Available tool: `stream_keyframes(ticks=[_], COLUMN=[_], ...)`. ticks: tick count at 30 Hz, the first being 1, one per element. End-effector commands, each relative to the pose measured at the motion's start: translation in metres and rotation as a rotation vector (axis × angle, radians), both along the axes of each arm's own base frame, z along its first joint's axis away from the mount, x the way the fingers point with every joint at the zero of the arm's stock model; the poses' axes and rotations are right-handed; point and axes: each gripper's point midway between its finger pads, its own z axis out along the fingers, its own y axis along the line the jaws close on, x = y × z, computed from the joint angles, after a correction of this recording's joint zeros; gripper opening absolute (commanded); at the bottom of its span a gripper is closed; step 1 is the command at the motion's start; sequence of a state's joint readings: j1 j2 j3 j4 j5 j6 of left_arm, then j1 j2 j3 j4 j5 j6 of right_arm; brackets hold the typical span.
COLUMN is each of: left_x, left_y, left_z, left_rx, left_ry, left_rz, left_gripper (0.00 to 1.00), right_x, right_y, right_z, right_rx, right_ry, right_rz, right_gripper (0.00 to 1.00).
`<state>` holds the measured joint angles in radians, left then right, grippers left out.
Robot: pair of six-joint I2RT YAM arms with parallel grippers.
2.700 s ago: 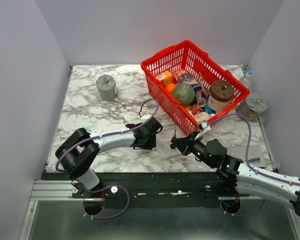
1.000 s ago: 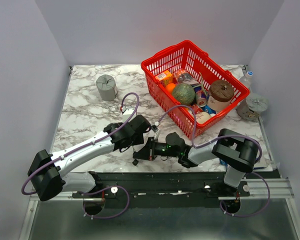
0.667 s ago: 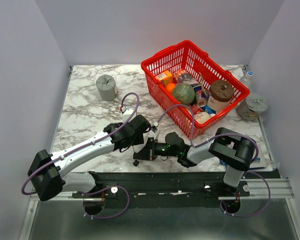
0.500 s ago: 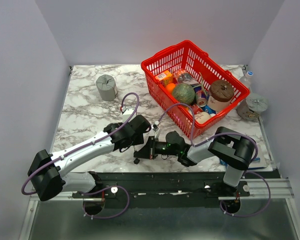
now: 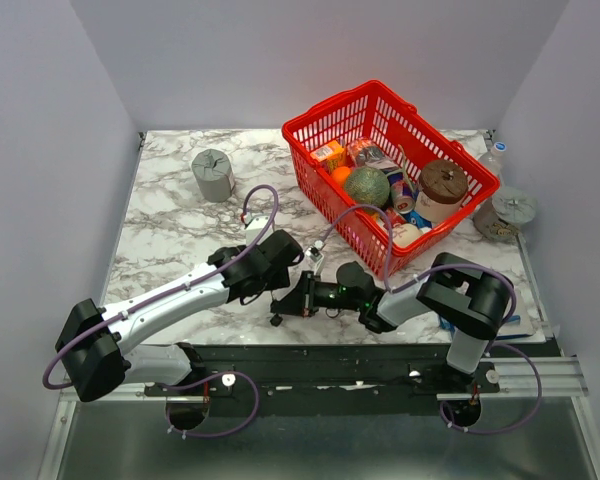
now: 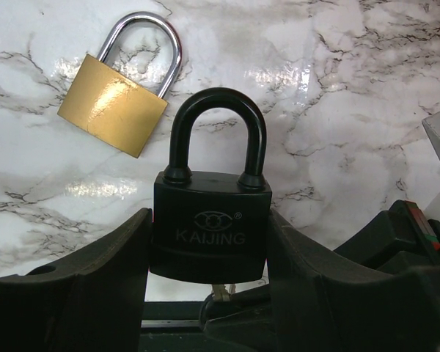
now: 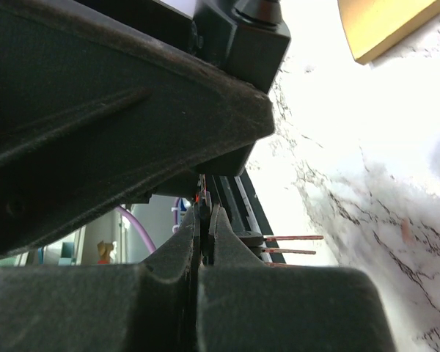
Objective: Unlock with the key
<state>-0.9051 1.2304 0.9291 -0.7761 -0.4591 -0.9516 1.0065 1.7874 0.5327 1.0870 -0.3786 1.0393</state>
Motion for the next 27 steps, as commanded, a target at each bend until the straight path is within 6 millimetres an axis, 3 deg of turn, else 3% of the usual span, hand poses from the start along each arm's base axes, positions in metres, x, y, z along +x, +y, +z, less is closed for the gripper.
stream_keyframes(ticks=[1, 8, 16, 27], left_x=[0.010, 0.011, 0.014, 0.013], left_y=[0.001, 0.001, -0.002, -0.002], left_z=[0.025, 0.026, 0.028, 0.027], left_rx=[-0.028, -0.022, -0.024, -0.029], left_ry=[-0.076, -0.079, -0.081, -0.080], left_rz=[0.030, 0.031, 0.028, 0.026], left_gripper=[0.00, 0.00, 0.00, 0.00], right_x=[0.020, 0.019, 0.003, 0.003], right_y=[-0.015, -0.021, -0.005, 0.005], right_z=[-0.009, -0.008, -0.001, -0.005], right_rx=[-0.020, -0.038, -0.049, -0.051], right_ry=[0.025, 0.007, -0.043, -0.029], right_rz=[-0.128, -0.139, -0.059, -0.020], right_gripper=[0.01, 0.01, 0.01, 0.01])
